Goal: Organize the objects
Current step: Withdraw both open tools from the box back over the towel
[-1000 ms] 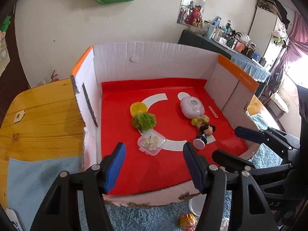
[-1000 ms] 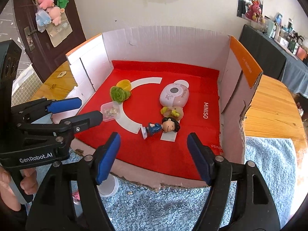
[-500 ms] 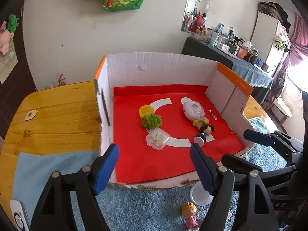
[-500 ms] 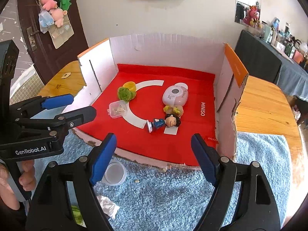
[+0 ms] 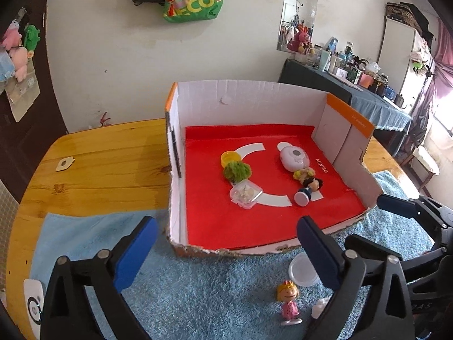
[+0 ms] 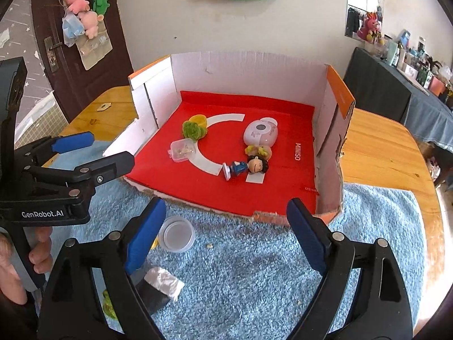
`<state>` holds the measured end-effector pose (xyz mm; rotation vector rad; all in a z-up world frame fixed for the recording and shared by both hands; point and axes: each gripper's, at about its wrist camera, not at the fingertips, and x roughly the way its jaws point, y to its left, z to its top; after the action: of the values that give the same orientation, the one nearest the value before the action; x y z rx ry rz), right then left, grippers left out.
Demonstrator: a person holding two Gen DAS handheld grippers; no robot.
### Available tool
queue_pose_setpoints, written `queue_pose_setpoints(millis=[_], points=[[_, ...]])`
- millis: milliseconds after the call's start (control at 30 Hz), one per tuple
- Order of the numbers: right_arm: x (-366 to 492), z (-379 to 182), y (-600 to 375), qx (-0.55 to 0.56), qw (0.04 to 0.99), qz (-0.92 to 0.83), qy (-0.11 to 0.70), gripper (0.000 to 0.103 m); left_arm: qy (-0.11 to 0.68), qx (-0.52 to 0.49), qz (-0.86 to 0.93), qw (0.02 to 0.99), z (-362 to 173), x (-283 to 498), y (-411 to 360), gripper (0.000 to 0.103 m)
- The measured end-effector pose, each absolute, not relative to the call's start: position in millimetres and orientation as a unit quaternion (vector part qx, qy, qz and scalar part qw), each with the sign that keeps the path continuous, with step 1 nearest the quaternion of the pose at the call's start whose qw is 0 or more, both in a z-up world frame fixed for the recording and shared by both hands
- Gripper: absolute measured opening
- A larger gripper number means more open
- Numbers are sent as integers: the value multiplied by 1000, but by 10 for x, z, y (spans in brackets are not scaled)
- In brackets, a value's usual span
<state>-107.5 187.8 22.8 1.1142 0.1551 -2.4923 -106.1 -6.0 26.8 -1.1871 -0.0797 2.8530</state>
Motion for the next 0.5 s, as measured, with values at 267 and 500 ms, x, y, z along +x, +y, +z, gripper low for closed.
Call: queue_pose_setpoints(millis=[267,500], points=[[-946,188,1890,402,202,-891,59,90,-24,-390,920,23,224,-953,-56,102],[-853,155,1888,406,203,-889,65,91,-32,-395,918,25,182,-877,-74,102]])
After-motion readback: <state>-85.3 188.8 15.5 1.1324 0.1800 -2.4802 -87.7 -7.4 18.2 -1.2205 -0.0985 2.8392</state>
